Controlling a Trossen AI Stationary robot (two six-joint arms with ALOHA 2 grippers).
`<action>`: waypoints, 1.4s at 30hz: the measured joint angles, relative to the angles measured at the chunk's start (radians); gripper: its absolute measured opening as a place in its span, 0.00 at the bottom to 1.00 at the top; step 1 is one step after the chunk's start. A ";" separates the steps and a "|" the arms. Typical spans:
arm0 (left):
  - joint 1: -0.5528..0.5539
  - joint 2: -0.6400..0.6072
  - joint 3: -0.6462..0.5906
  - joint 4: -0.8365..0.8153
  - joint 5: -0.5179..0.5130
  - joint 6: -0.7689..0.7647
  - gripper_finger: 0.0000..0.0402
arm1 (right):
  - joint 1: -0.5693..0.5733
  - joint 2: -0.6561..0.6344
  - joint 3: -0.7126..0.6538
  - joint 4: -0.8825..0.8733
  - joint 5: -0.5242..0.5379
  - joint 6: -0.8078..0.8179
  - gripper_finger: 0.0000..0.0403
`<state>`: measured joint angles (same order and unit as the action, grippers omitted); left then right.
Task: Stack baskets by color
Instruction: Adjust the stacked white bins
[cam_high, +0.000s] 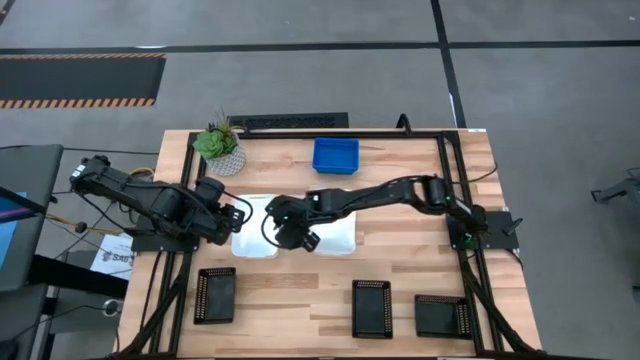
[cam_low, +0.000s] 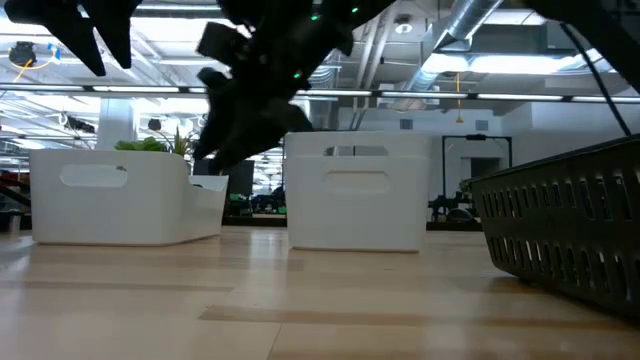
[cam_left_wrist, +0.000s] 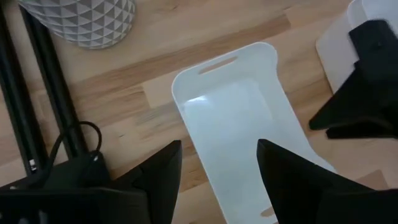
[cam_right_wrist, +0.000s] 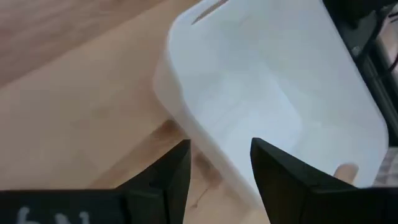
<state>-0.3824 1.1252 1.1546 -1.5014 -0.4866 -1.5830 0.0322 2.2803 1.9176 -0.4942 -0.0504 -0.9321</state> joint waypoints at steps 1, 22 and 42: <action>0.000 0.000 0.000 -0.005 0.005 -0.003 0.49 | -0.001 0.016 0.017 0.007 -0.001 -0.016 0.46; 0.000 0.000 0.000 -0.007 0.002 0.026 0.49 | -0.022 0.115 0.123 -0.151 0.057 -0.171 0.39; 0.000 0.000 0.000 -0.009 -0.017 0.070 0.49 | -0.006 0.114 0.414 -0.531 0.157 0.006 0.40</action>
<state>-0.3824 1.1255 1.1545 -1.5101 -0.5034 -1.5131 0.0257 2.3947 2.3315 -1.0250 0.1071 -0.9263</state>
